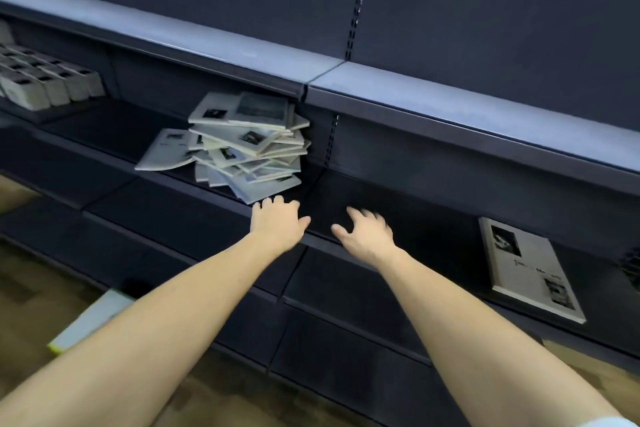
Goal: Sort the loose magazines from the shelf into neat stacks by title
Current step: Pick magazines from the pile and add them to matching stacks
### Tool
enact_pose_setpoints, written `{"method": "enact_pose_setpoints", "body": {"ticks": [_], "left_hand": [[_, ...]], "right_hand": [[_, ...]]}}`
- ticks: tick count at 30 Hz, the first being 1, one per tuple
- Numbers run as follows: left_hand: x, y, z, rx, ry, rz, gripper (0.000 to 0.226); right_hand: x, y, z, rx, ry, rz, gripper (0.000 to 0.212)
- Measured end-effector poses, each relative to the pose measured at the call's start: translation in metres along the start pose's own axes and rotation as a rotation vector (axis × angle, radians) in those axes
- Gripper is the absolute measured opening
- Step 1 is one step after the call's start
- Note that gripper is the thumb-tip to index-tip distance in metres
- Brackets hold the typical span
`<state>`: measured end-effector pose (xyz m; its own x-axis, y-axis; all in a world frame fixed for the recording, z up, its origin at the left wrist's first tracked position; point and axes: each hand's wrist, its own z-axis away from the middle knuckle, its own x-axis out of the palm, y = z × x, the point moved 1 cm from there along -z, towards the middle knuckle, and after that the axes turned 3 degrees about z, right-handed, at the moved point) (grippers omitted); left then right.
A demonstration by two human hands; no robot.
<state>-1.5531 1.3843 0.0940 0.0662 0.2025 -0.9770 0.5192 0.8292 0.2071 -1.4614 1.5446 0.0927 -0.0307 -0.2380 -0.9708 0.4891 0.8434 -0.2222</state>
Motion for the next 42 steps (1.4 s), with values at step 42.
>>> {"method": "enact_pose_setpoints", "body": {"ticks": [42], "left_hand": [[-0.061, -0.169, -0.214, -0.165, 0.180, 0.011, 0.070]], "right_hand": [[-0.014, -0.192, -0.249, -0.122, 0.208, -0.138, 0.064]]}}
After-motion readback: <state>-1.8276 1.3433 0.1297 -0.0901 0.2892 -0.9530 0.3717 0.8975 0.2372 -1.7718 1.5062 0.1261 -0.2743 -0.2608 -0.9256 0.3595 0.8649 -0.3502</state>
